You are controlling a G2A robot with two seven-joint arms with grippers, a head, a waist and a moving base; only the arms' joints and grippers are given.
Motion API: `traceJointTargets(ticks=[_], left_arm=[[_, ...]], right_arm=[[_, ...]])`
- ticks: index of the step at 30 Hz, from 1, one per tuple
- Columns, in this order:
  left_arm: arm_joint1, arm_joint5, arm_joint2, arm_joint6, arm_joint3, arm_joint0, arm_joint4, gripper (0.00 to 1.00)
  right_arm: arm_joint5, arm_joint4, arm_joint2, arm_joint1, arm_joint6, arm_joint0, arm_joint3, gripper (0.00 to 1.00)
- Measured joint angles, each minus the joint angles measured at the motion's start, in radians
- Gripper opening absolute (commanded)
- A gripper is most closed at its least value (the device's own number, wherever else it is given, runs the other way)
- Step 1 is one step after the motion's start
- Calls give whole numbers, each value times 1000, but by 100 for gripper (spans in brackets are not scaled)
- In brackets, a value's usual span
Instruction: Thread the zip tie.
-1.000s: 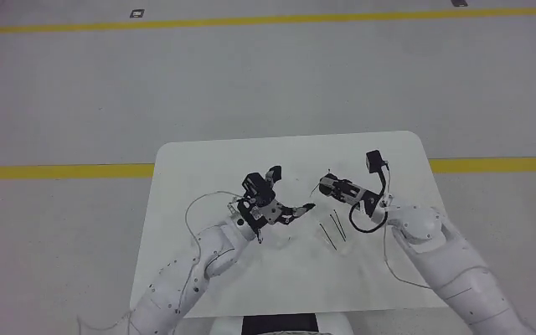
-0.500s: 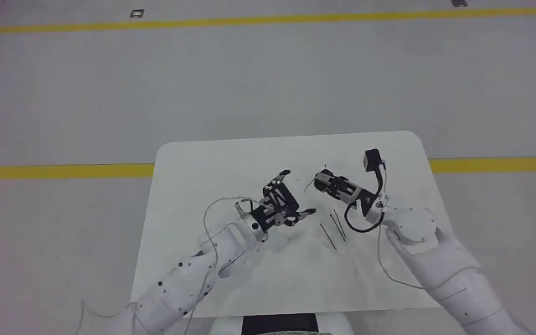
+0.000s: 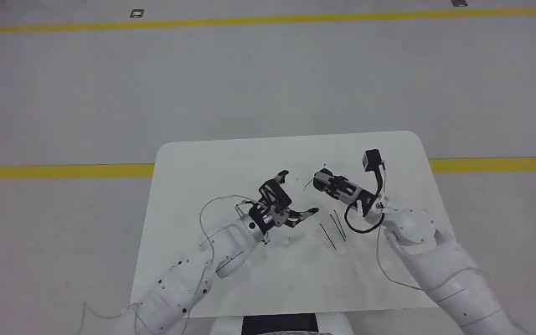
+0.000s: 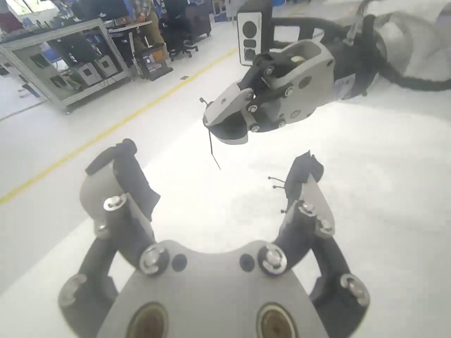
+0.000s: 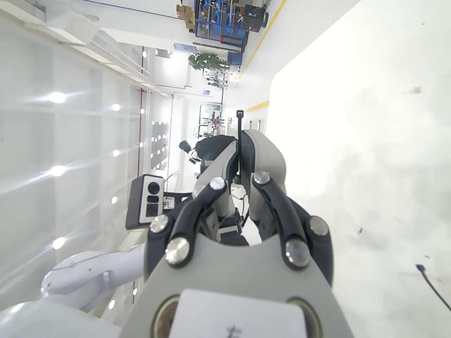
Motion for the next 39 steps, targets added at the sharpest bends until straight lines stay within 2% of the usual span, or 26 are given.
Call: traceJointTargets(ticks=[2,4,12,14,16,18,20,25,27,39], left_arm=[[-3,-22,-4,31,20,-2,-54,100],[-4,-28,-6,36,32,-7,-67,100],[-6,-24,-5,39,30,-5,-73,100],[-7,-23,-4,44,30,-5,-76,67],[-8,-22,-4,50,33,-5,-79,42],[-9,-22,-5,56,36,-5,-80,35],[-10,-20,-6,59,39,-5,-79,24],[-10,-19,-11,54,42,-4,-78,11],[-10,-24,-13,46,44,-4,-80,1],[-15,-44,-8,40,50,-9,-86,0]], right_arm=[[-15,21,3,-2,26,-1,7,0],[-18,23,7,-2,38,0,12,0],[-16,22,6,-4,26,-4,6,0],[-20,31,7,-7,24,-9,1,0],[-27,47,9,-9,35,-12,1,0],[-33,59,15,-10,48,-14,4,0],[-37,63,21,-11,57,-16,5,0],[-41,65,34,-14,68,-22,4,0],[-41,63,37,-15,72,-22,6,0],[-35,56,40,-25,91,-19,18,0]])
